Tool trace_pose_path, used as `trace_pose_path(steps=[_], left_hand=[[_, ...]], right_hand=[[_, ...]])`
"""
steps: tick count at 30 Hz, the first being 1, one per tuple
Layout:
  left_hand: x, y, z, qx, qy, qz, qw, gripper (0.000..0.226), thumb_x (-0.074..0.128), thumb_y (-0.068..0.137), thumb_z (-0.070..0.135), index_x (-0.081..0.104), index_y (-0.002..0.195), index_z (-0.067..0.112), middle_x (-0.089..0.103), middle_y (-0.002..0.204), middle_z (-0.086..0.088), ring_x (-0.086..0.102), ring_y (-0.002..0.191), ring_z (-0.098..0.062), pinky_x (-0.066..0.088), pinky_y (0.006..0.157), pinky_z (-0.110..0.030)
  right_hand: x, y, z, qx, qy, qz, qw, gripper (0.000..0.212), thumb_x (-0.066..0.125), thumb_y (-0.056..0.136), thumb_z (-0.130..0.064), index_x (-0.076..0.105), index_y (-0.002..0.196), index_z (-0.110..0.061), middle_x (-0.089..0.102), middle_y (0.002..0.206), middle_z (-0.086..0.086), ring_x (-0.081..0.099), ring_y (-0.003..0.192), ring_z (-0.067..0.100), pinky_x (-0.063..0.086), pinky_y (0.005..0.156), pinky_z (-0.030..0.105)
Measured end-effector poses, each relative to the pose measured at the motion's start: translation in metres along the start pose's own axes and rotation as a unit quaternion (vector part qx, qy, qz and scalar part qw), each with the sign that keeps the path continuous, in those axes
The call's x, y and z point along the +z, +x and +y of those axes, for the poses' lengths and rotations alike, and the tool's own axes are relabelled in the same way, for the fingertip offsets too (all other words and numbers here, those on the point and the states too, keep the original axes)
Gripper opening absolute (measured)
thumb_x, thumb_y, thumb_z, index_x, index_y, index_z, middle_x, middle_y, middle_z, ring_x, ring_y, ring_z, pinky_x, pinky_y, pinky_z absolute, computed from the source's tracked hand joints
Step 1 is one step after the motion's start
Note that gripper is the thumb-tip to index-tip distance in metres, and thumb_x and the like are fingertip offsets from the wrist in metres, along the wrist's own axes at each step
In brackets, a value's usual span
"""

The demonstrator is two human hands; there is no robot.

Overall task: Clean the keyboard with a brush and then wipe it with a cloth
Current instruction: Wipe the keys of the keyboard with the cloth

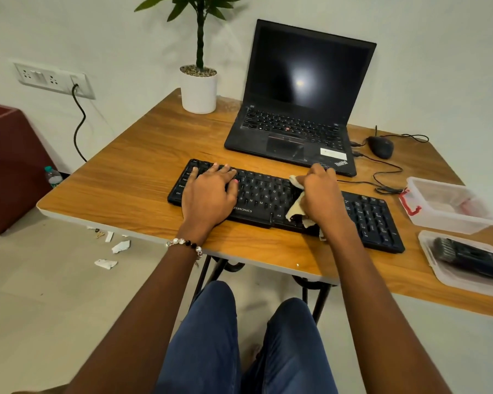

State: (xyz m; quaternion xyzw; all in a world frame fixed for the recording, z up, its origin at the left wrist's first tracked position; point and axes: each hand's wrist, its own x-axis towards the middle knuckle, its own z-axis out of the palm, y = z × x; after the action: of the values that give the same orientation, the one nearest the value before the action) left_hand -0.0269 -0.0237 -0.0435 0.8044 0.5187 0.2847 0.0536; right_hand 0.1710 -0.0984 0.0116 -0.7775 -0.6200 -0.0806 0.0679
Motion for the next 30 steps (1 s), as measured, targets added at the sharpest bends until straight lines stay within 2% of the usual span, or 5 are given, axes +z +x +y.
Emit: trace_pose_path(steps=[5, 13, 20, 24, 30], left_hand=[[0.000, -0.001, 0.003, -0.012, 0.004, 0.004, 1.000, 0.039, 0.041, 0.098, 0.035, 0.058, 0.132, 0.024, 0.051, 0.142, 0.005, 0.037, 0.139, -0.011, 0.018, 0.119, -0.042], [-0.001, -0.002, 0.004, -0.013, 0.010, 0.007, 1.000, 0.039, 0.041, 0.098, 0.035, 0.060, 0.131, 0.024, 0.052, 0.141, 0.005, 0.038, 0.138, -0.011, 0.018, 0.119, -0.042], [-0.002, -0.001, 0.003, -0.020, 0.008, 0.011, 1.000, 0.039, 0.041, 0.098, 0.035, 0.060, 0.130, 0.023, 0.052, 0.141, 0.005, 0.038, 0.138, -0.011, 0.017, 0.119, -0.041], [-0.002, -0.001, 0.005, -0.023, 0.017, 0.005, 1.000, 0.040, 0.040, 0.098, 0.036, 0.059, 0.131, 0.024, 0.052, 0.141, 0.005, 0.037, 0.138, -0.010, 0.018, 0.119, -0.041], [-0.003, -0.002, 0.006, -0.022, 0.018, 0.007, 1.000, 0.039, 0.041, 0.098, 0.035, 0.059, 0.131, 0.024, 0.052, 0.141, 0.005, 0.037, 0.138, -0.011, 0.018, 0.118, -0.041]], right_hand=[[0.007, 0.010, -0.046, 0.049, 0.059, 0.022, 0.997, 0.009, 0.056, 0.094, -0.008, 0.064, 0.099, -0.005, 0.051, 0.132, 0.018, 0.047, 0.120, 0.029, 0.043, 0.097, 0.032], [0.007, 0.011, -0.058, -0.127, 0.070, 0.005, 0.989, 0.034, 0.053, 0.095, -0.007, 0.059, 0.128, -0.010, 0.053, 0.120, 0.008, 0.044, 0.115, 0.024, 0.038, 0.092, 0.028], [-0.003, -0.003, 0.009, -0.018, 0.019, -0.008, 1.000, 0.045, 0.053, 0.092, 0.003, 0.055, 0.135, -0.011, 0.050, 0.125, 0.008, 0.042, 0.114, 0.027, 0.042, 0.097, 0.035], [-0.003, -0.012, -0.026, 0.065, 0.045, -0.008, 0.997, 0.013, 0.056, 0.091, 0.000, 0.063, 0.102, -0.001, 0.051, 0.130, 0.018, 0.044, 0.123, 0.032, 0.045, 0.099, 0.035], [0.003, -0.007, -0.079, -0.028, 0.111, -0.001, 0.993, 0.024, 0.060, 0.091, -0.009, 0.064, 0.114, -0.006, 0.051, 0.127, 0.015, 0.045, 0.120, 0.030, 0.042, 0.098, 0.035]])
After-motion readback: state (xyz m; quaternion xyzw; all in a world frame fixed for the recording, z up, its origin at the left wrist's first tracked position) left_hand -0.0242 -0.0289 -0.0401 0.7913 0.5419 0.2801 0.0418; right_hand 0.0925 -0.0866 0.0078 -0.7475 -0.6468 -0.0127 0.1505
